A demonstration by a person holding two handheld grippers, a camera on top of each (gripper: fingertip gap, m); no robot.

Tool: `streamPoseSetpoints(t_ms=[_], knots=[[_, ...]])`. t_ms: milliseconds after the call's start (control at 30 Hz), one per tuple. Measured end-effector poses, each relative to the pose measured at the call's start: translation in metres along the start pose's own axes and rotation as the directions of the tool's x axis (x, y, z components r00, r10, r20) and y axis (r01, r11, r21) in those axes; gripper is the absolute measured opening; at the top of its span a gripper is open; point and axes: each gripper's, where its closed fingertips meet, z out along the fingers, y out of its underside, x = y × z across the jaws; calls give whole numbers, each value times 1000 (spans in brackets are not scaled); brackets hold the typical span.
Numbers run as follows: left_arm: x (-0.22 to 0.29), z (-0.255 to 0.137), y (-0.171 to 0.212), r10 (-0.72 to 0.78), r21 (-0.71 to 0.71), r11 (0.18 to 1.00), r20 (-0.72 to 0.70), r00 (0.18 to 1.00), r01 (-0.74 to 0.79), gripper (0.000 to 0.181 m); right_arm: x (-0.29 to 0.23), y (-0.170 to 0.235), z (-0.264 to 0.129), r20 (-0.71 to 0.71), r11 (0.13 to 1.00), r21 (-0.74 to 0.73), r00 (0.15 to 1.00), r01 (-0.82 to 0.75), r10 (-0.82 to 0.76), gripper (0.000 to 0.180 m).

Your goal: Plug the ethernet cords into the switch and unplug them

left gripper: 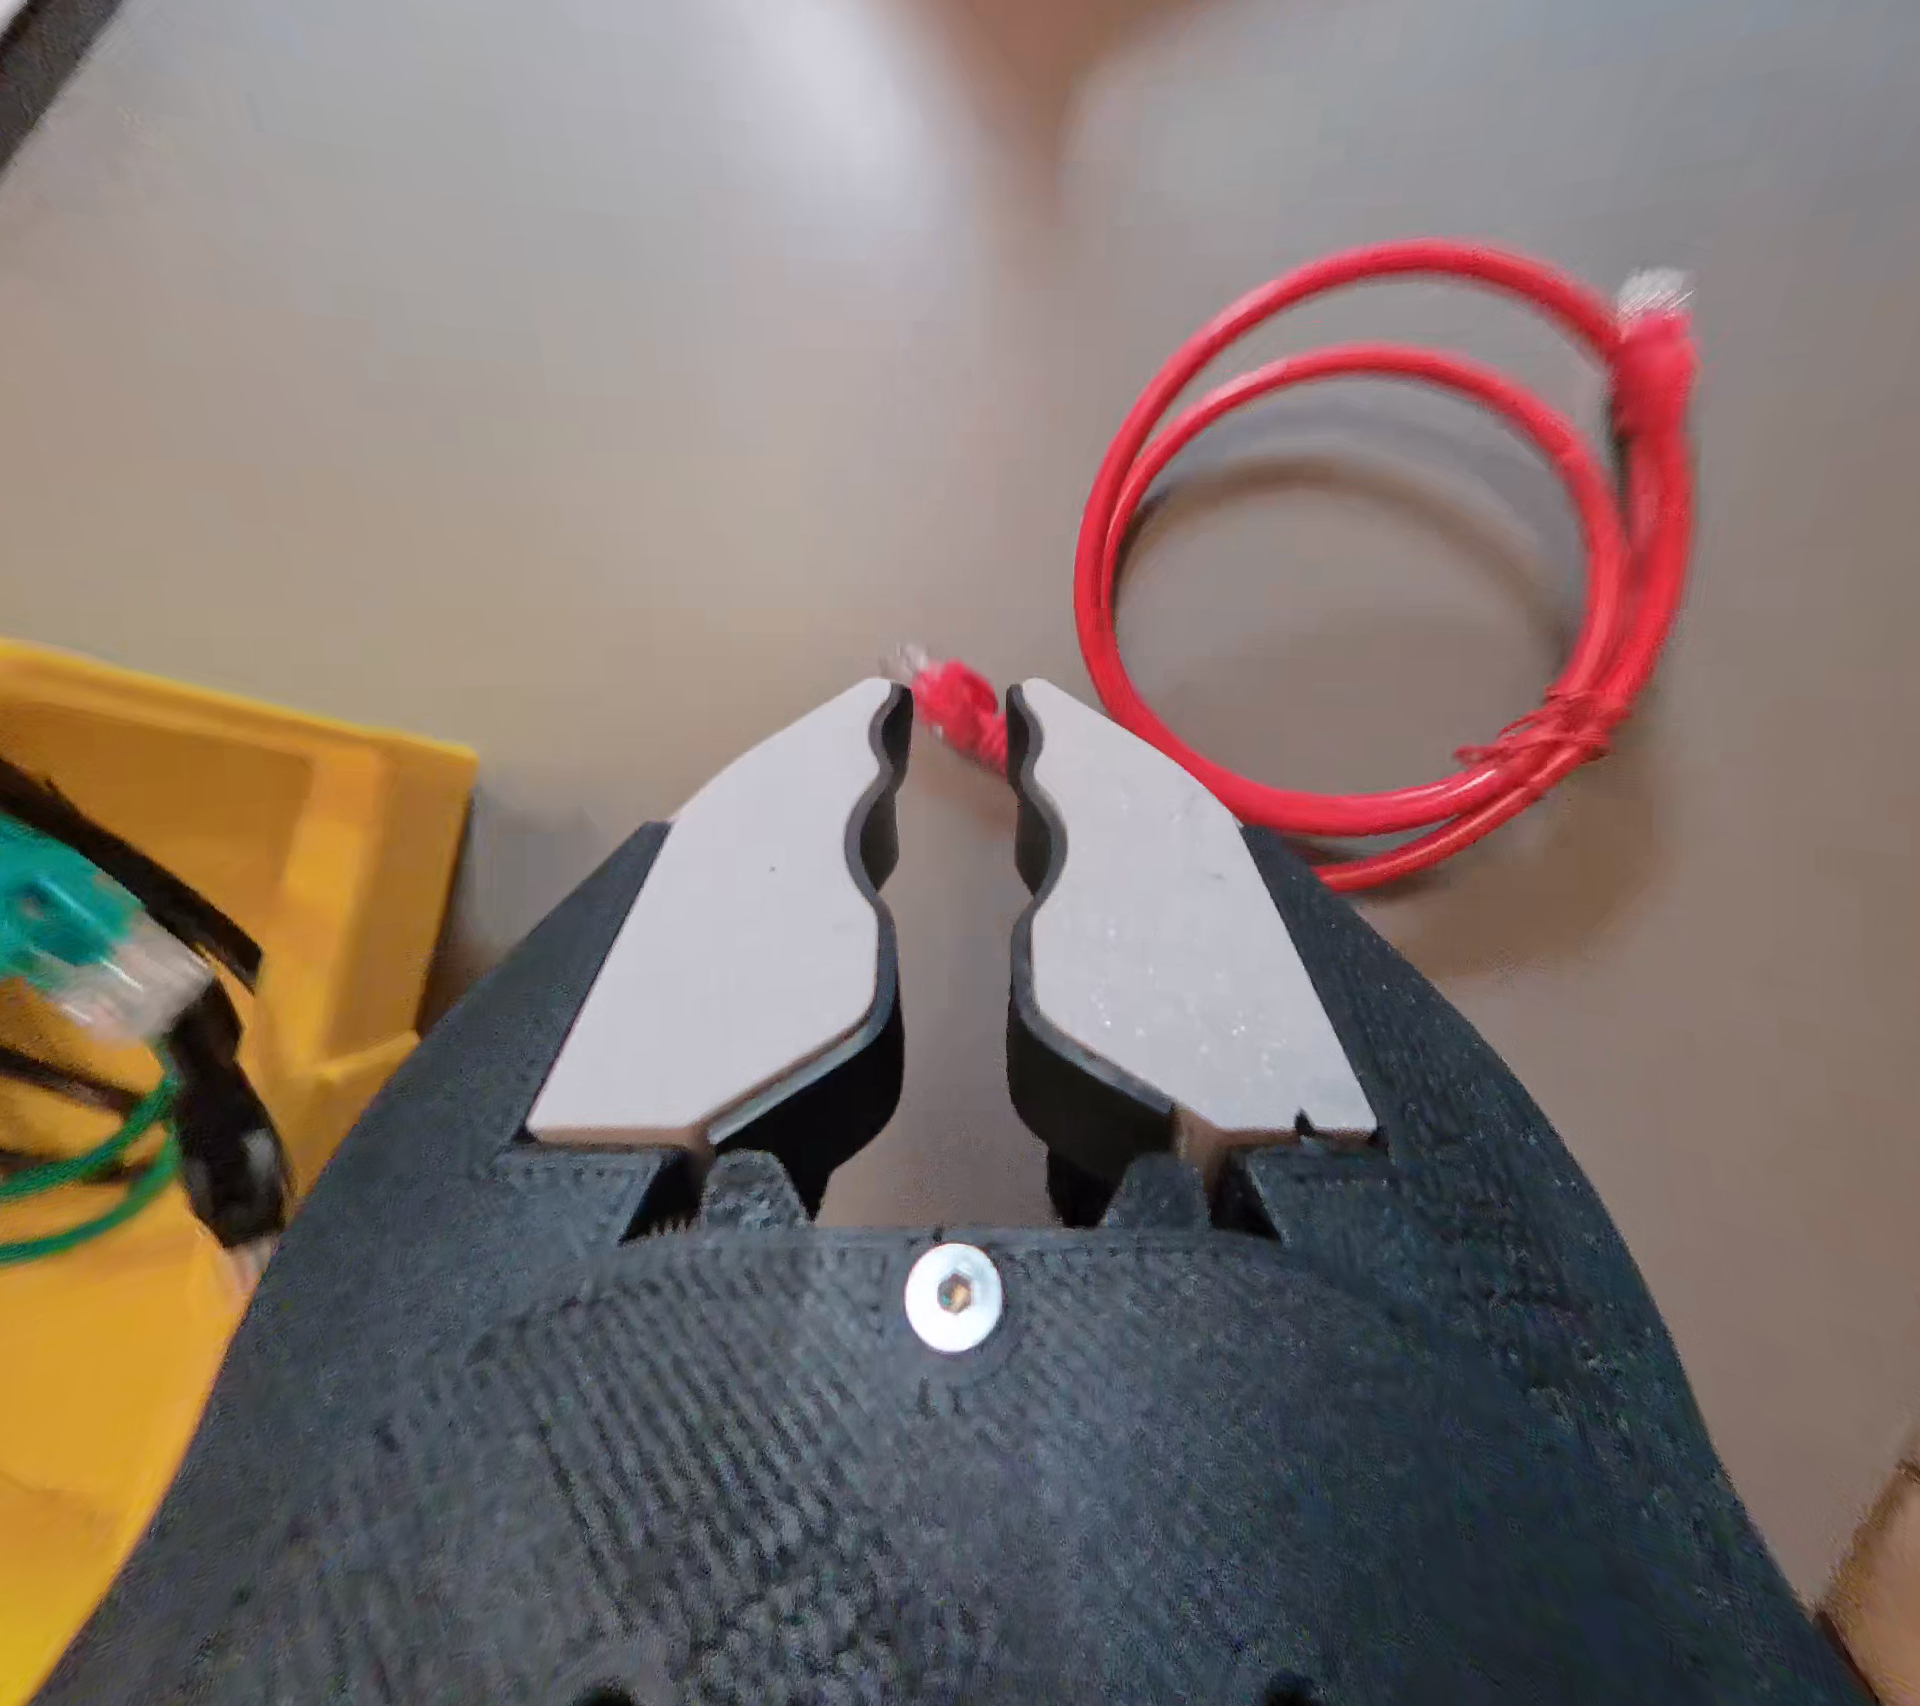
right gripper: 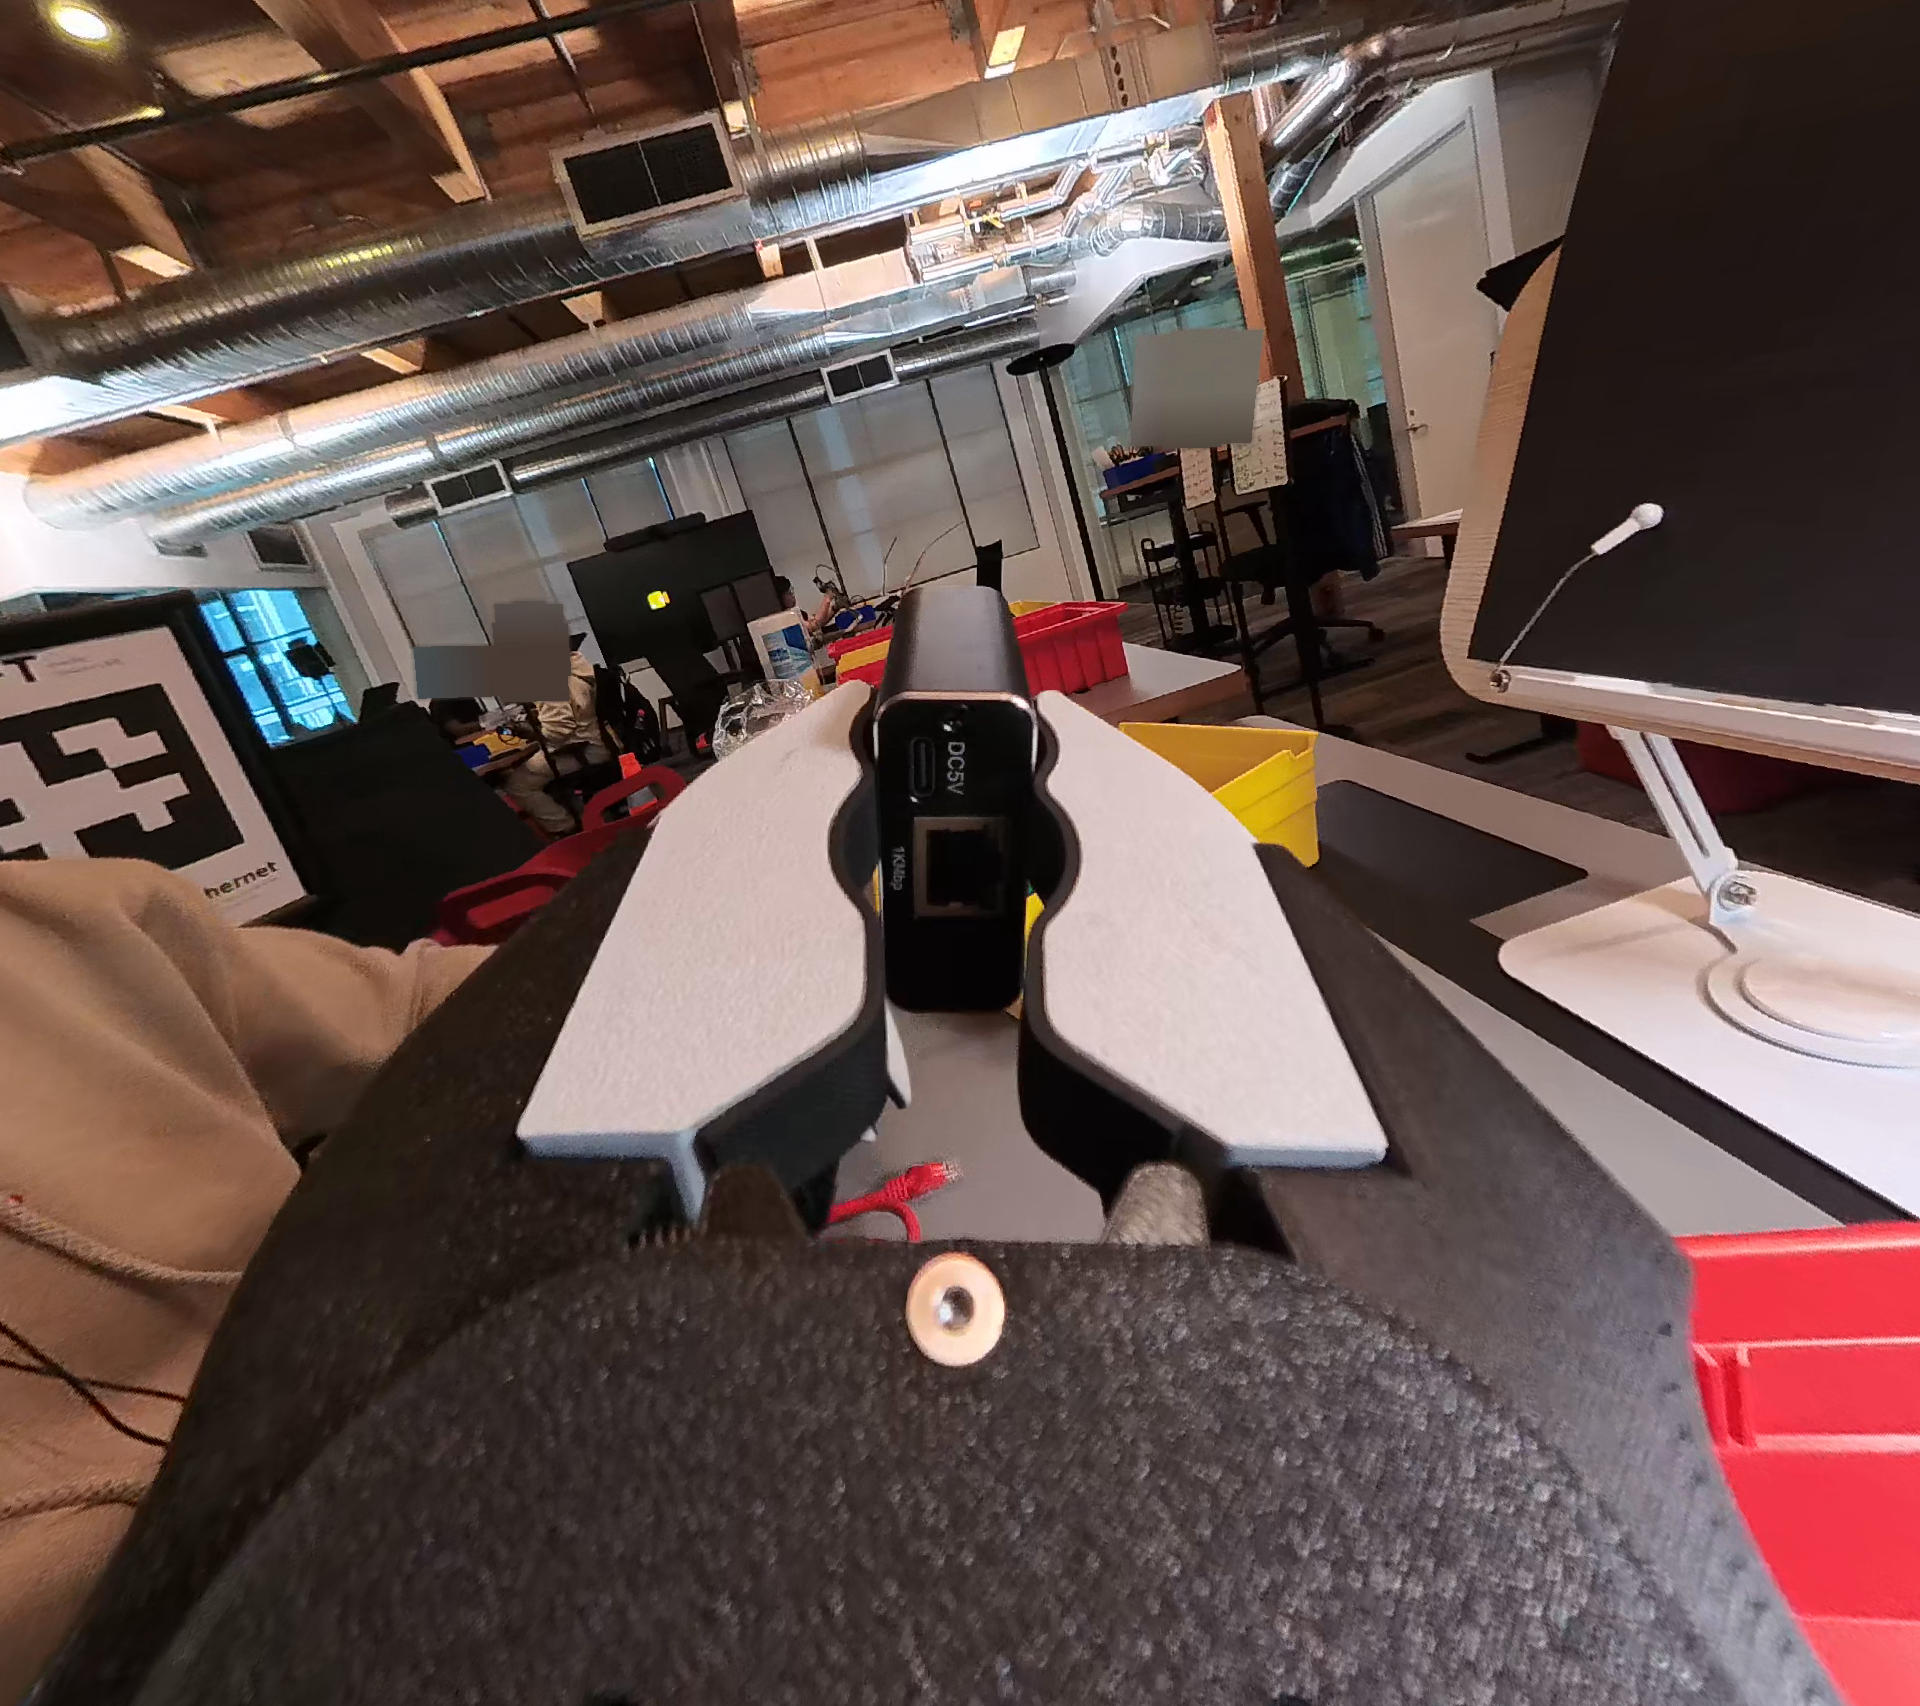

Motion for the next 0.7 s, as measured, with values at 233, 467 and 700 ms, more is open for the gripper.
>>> streamPoseSetpoints(t_ms=[233,467,700], knots=[[10,28,19,13,-73,997,69,998,-8,19,-10,-1,3,16,1000,-5,1000,20,-20,24],[-13,43,5,217,-155,965,7,976,-213,13,-9,-5,-1,14,1000,17,1000,12,-13,24],[20,56,-30,550,35,829,-237,801,-558,1,-7,1,3,24,1000,10,1000,-4,4,24]])
